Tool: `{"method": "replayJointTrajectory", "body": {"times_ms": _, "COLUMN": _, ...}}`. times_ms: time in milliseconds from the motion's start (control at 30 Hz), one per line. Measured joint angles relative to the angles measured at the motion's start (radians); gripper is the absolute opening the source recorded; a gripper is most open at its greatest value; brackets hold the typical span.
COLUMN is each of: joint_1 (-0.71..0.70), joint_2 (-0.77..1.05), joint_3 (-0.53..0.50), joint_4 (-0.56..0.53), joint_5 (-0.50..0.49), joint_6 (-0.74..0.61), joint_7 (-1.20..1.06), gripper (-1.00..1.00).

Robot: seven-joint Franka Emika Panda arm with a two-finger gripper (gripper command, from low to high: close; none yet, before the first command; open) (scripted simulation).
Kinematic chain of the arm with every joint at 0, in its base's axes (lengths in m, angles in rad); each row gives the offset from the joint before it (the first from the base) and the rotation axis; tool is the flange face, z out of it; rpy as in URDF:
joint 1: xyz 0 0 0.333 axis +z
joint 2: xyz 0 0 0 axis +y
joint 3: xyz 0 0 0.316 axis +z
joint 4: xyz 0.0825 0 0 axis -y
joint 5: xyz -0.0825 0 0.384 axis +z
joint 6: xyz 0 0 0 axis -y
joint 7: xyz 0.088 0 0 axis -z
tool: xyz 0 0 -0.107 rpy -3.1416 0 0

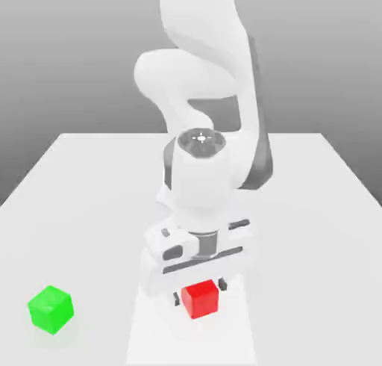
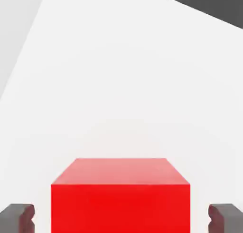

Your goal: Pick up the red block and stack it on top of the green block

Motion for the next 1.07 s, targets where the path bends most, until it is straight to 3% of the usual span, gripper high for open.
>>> {"method": "replayJointTrajectory", "body": {"times_ms": 133, "joint_1": -0.001, "joint_2": 0.001, "joint_3": 0.001, "joint_4": 0.0, "joint_5": -0.002, "joint_6": 0.001, "joint_7": 0.002, "gripper": -1.0}}
{"method": "replayJointTrajectory", "body": {"times_ms": 367, "joint_1": -0.013, "joint_2": -0.205, "joint_3": 0.014, "joint_4": -0.029, "joint_5": 0.016, "joint_6": -0.177, "joint_7": -0.011, "gripper": -1.0}}
{"method": "replayJointTrajectory", "body": {"times_ms": 733, "joint_1": -0.352, "joint_2": -0.158, "joint_3": -0.168, "joint_4": 0.202, "joint_5": 0.054, "joint_6": -0.362, "joint_7": 0.161, "gripper": -1.0}}
{"method": "replayJointTrajectory", "body": {"times_ms": 900, "joint_1": -0.399, "joint_2": -0.02, "joint_3": -0.164, "joint_4": 0.244, "joint_5": 0.099, "joint_6": -0.269, "joint_7": 0.159, "gripper": -1.0}}
{"method": "replayJointTrajectory", "body": {"times_ms": 933, "joint_1": -0.406, "joint_2": 0.012, "joint_3": -0.156, "joint_4": 0.246, "joint_5": 0.111, "joint_6": -0.239, "joint_7": 0.15, "gripper": 1.0}}
{"method": "replayJointTrajectory", "body": {"times_ms": 1067, "joint_1": -0.406, "joint_2": 0.012, "joint_3": -0.156, "joint_4": 0.246, "joint_5": 0.111, "joint_6": -0.239, "joint_7": 0.15, "gripper": 1.0}}
